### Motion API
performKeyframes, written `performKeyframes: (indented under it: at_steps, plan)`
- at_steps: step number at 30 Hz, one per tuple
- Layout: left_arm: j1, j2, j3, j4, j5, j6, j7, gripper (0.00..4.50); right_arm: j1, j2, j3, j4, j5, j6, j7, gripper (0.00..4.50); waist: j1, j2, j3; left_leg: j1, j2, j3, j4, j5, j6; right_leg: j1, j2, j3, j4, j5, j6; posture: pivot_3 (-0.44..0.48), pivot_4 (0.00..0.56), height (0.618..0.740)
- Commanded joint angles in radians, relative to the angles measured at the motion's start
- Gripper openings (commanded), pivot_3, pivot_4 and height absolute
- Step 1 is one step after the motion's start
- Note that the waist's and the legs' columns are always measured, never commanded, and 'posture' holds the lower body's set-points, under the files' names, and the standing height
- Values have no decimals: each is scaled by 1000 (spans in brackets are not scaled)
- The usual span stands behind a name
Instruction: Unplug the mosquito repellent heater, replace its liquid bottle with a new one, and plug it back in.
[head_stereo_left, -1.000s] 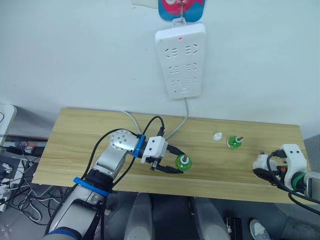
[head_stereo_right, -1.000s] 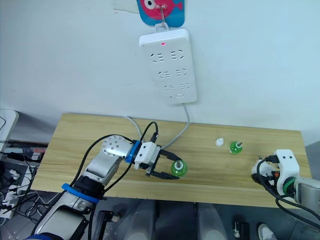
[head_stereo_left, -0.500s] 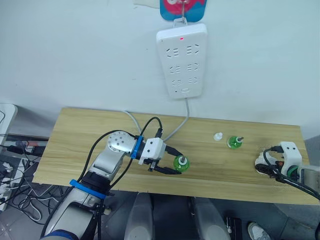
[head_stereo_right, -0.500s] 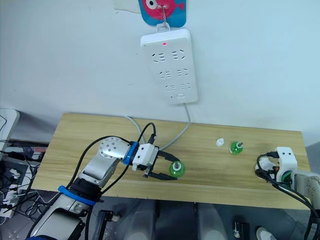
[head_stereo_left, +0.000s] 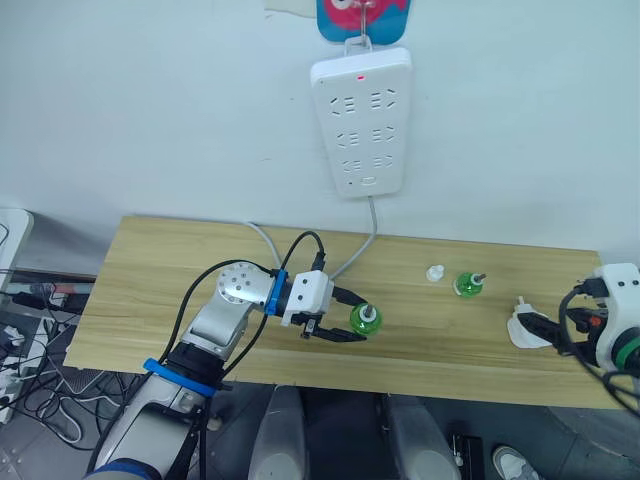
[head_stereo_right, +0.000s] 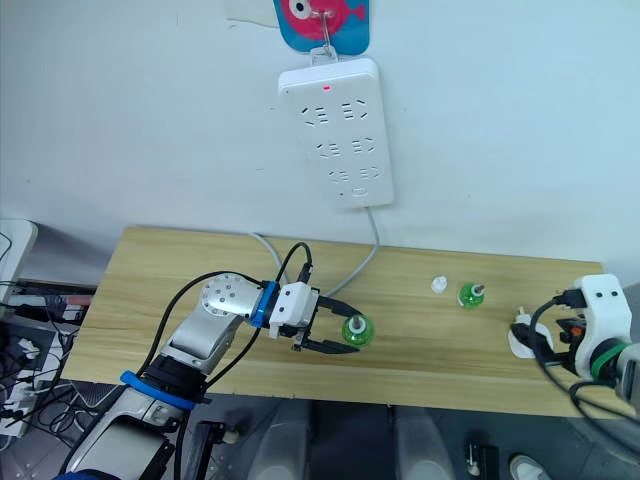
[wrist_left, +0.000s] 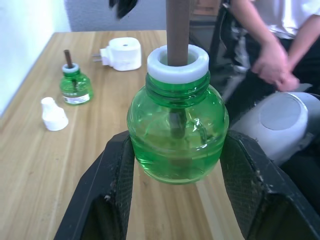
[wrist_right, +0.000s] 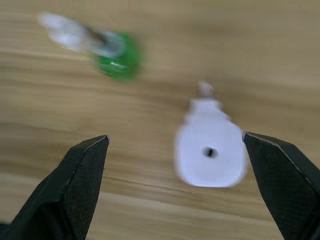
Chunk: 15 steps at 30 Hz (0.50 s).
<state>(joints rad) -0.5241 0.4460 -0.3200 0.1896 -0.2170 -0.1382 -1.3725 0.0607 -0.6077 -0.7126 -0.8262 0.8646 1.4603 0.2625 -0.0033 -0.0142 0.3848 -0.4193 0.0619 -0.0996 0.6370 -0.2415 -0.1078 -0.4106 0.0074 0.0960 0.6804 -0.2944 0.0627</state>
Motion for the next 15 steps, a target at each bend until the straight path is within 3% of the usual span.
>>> performKeyframes:
  at_steps: [1, 3, 7, 11, 15]
  plan:
    - [12, -48, 16, -42, -18, 22, 68, 2170, 79, 114, 87, -216, 236, -235, -109, 4466, -3, 1, 0, 0, 0, 0, 0, 0, 0, 0, 0, 0, 0, 0, 0, 16, 367, 740]
    - [2, -78, 32, -52, -31, 46, 109, 2170, 159, 14, 348, -221, 98, -520, -137, 4466, -8, 0, 0, -1, -2, 3, 0, 0, 0, 0, -2, 2, 0, -1, 3, 0, 363, 740]
    - [-8, -89, 41, -65, -31, 58, 138, 2170, 250, 9, 702, -221, -156, -888, -273, 4466, -17, -3, -2, -2, -4, 2, 3, 0, 0, -1, -4, 2, -2, -1, 6, 0, 366, 740]
    - [-16, -91, 36, -66, -28, 67, 144, 2170, 200, 50, 943, -221, -338, -977, -383, 4466, -29, -4, -2, -2, -3, 2, 3, 3, -5, -2, -3, 2, -1, -1, 6, -7, 365, 740]
    - [-30, -100, 33, -53, -24, 69, 145, 2170, 113, 127, 1014, -221, -411, -908, -435, 4466, -29, -4, -2, -2, -2, 2, 3, 3, -6, -2, -2, 2, 0, -1, 6, -12, 366, 740]
